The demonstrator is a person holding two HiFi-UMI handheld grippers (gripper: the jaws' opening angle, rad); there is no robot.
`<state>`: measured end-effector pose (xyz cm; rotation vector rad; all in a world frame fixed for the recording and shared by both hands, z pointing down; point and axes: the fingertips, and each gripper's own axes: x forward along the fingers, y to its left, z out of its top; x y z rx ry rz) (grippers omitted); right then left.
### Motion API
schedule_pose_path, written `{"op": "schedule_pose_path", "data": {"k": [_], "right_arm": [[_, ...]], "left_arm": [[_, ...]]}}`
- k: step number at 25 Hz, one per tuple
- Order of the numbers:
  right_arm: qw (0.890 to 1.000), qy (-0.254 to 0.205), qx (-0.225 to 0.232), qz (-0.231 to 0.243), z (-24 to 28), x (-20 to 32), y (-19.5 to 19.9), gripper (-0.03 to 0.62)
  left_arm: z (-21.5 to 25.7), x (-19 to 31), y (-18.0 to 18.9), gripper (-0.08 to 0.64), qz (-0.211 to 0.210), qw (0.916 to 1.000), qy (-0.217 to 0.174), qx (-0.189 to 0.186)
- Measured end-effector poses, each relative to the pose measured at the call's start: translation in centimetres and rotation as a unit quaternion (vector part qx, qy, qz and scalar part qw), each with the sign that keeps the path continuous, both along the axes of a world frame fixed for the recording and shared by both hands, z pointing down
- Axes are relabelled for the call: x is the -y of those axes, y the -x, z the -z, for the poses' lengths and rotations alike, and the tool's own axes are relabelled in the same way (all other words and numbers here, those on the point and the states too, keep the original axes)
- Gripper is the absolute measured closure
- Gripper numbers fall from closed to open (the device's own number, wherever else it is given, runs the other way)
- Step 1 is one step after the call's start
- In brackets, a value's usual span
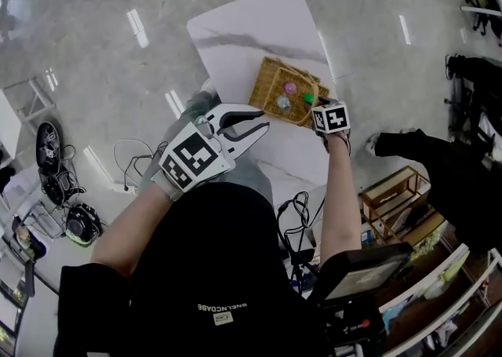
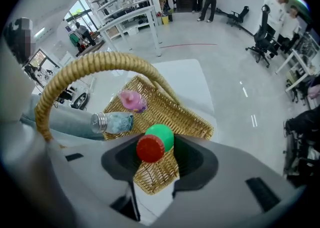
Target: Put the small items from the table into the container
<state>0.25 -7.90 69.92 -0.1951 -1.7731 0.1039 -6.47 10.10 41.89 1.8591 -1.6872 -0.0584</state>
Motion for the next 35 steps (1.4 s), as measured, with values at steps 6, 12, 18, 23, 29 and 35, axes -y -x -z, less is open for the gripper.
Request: {"op": "schedule_pose_path", "data": {"k": [6, 12, 18, 23, 29, 35], "right_arm": [[1.0, 0.005, 0.0, 0.001, -0.7, -0.4, -0.2, 0.416], [1.0, 0.019, 0.013, -0.009, -0.8, -0.7, -0.1, 0.414], [0.999, 0.037, 0.031, -0.019, -0.9, -0.6, 0.0, 0.414], [0.998, 0.039, 0.037, -0.031, -0.4, -0.7, -0.7, 0.414], [0.997, 0.042, 0.053, -0.025, 0.5, -0.8, 0.2, 0.414], [0.996, 0.05, 0.065, -0.039, 1.5, -0.5, -0.5, 0.413]], "left_arm": [[-0.1, -0.2, -0.2, 0.5, -0.001, 1.0, 0.001, -0.001], [-0.4, -0.3, -0.3, 0.5, 0.0, 1.0, 0.0, -0.003], [-1.3, -0.5, -0.6, 0.5, -0.001, 1.0, 0.007, -0.003], [-1.0, -0.9, -1.0, 0.5, -0.006, 0.9999, 0.004, -0.007], [-0.9, -1.4, -0.9, 0.5, 0.001, 1.0, 0.006, -0.004], [-0.8, -1.1, -1.6, 0.5, -0.015, 0.9999, 0.006, -0.001]]}}
